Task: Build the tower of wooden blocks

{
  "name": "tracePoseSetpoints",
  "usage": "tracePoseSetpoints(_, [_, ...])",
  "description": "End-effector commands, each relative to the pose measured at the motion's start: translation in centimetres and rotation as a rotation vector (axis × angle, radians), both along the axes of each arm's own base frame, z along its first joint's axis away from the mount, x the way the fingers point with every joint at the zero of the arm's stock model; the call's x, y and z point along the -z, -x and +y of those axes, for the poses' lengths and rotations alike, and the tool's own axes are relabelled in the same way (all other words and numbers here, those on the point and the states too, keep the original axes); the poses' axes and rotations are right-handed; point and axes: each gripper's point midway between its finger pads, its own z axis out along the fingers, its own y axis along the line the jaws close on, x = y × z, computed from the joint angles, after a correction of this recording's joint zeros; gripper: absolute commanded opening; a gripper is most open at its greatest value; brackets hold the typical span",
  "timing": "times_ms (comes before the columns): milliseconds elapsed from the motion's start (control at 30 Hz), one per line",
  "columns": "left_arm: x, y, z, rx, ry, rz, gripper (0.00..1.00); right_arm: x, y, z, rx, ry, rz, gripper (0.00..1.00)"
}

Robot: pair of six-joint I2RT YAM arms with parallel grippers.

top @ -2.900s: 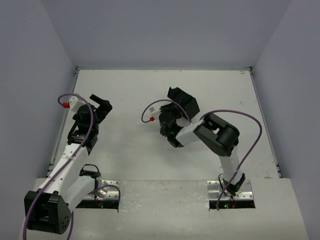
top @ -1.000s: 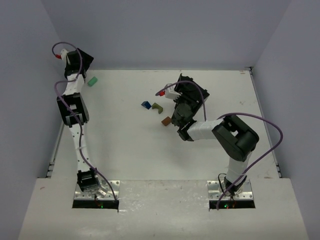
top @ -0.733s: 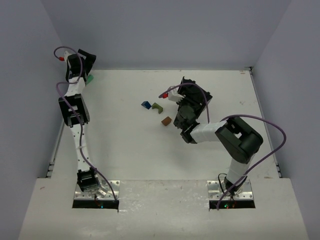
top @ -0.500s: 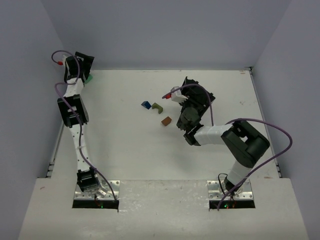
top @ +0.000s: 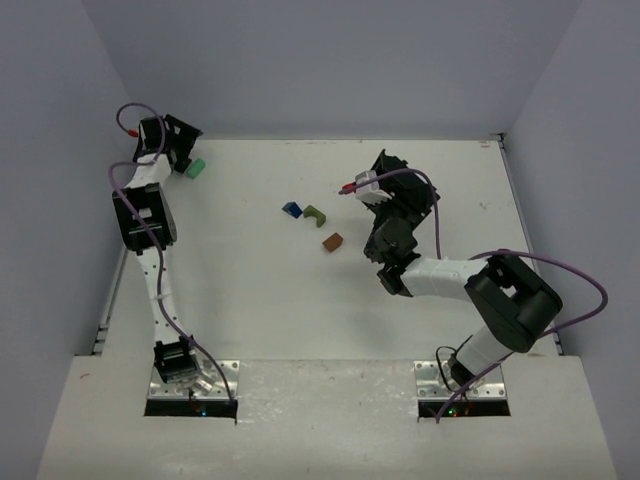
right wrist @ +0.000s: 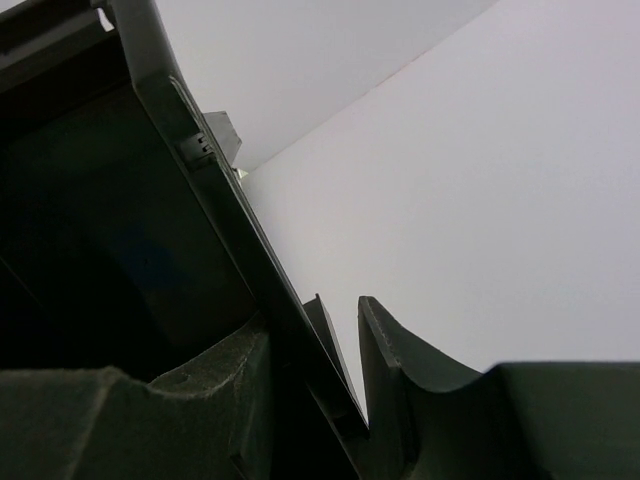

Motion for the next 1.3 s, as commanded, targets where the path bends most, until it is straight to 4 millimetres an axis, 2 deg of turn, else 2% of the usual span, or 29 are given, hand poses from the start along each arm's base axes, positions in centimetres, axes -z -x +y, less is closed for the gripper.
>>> tracePoseSetpoints(0, [-12.3, 2.1, -9.0, 0.234, -0.152, -0.161, 1.0, -2.9, 0.5, -0.6, -0.001, -0.209, -0.198, 0.36])
tracePoseSetpoints(33, [-14.4, 4.6, -10.3, 0.249, -0.187, -0.192, 1.0, -2.9, 0.6, -0.7, 0.001, -0.215, -0.202, 0.36])
tracePoseSetpoints(67, [-16.9, 4.9, -12.1, 0.268, -0.263, -0.275, 1.0, -2.9, 0.6, -0.8, 0.0, -0.22, -0.204, 0.36])
tracePoseSetpoints(133, [-20.1, 6.9, -12.6, 0.233, -0.348, -0.325, 1.0, -2.9, 0.7, -0.9, 0.003, -0.23, -0.207, 0.37])
tracePoseSetpoints(233, [-23.3, 9.2, -13.3, 0.243, -0.415, -0.372, 1.0, -2.7, 0.7, -1.2, 0.019, -0.243, -0.208, 0.4])
tracePoseSetpoints(300, [-24.3, 10.1, -13.7, 0.266, -0.436, -0.383, 1.0, -2.4, 0.5, -1.6, 0.046, -0.266, -0.21, 0.42])
tracePoseSetpoints(400, [-24.0, 10.8, -14.8, 0.32, -0.494, -0.384, 1.0, -2.2, -0.1, -2.5, 0.095, -0.294, -0.219, 0.42])
tracePoseSetpoints(467, [-22.9, 10.8, -16.0, 0.376, -0.521, -0.372, 1.0, -2.1, -0.7, -2.8, 0.116, -0.318, -0.226, 0.43])
tracePoseSetpoints(533, [-20.9, 10.5, -17.6, 0.44, -0.503, -0.353, 1.0, -1.2, -2.2, -1.8, 0.093, -0.365, -0.214, 0.43])
tracePoseSetpoints(567, [-20.4, 10.3, -18.2, 0.458, -0.502, -0.351, 1.0, -0.1, -4.0, -0.2, 0.05, -0.385, -0.166, 0.44])
tracePoseSetpoints(600, [-19.6, 10.2, -19.6, 0.493, -0.489, -0.347, 1.0, 0.5, -5.5, 0.5, 0.039, -0.368, -0.094, 0.44])
tracePoseSetpoints(633, [-18.9, 10.1, -20.6, 0.518, -0.479, -0.342, 1.0, 2.2, -7.9, 1.9, -0.025, -0.453, -0.042, 0.43])
tracePoseSetpoints(667, [-18.3, 10.2, -21.0, 0.526, -0.474, -0.333, 1.0, 4.9, -10.4, 3.6, -0.094, -0.584, 0.066, 0.41])
tracePoseSetpoints(700, [-17.6, 10.5, -21.3, 0.526, -0.471, -0.322, 1.0, 7.9, -11.6, 4.5, -0.105, -0.683, 0.237, 0.37])
tracePoseSetpoints(733, [-17.7, 10.6, -21.6, 0.521, -0.475, -0.335, 1.0, 6.0, -14.1, 6.0, -0.162, -0.775, 0.223, 0.34])
tracePoseSetpoints(767, [-17.7, 10.9, -21.8, 0.518, -0.477, -0.345, 1.0, 4.6, -16.2, 6.8, -0.221, -0.741, 0.201, 0.34])
tracePoseSetpoints(800, [-17.8, 11.1, -21.8, 0.516, -0.477, -0.355, 1.0, 4.0, -18.0, 7.4, -0.262, -0.678, 0.176, 0.35])
tracePoseSetpoints(833, [-18.0, 11.3, -21.8, 0.514, -0.481, -0.367, 1.0, 3.7, -20.1, 9.1, -0.313, -0.637, 0.162, 0.36])
tracePoseSetpoints(933, [-18.0, 11.2, -21.6, 0.502, -0.485, -0.358, 1.0, 5.5, -24.7, 12.6, -0.399, -0.601, 0.17, 0.36])
tracePoseSetpoints(1000, [-18.5, 11.5, -21.7, 0.5, -0.482, -0.372, 1.0, 6.5, -26.9, 13.0, -0.375, -0.547, 0.17, 0.36])
tracePoseSetpoints(1067, [-18.2, 12.0, -21.5, 0.495, -0.485, -0.367, 1.0, 6.8, -28.1, 12.7, -0.334, -0.513, 0.152, 0.36])
tracePoseSetpoints(1133, [-18.6, 12.2, -21.6, 0.495, -0.486, -0.378, 1.0, 8.1, -27.5, 12.2, -0.331, -0.533, 0.173, 0.37])
tracePoseSetpoints(1167, [-18.6, 12.2, -21.6, 0.496, -0.488, -0.378, 1.0, 7.1, -27.5, 12.2, -0.349, -0.559, 0.157, 0.37])
tracePoseSetpoints(1267, [-18.6, 12.3, -22.1, 0.519, -0.48, -0.386, 1.0, 7.0, -26.5, 12.0, -0.386, -0.617, 0.171, 0.39])
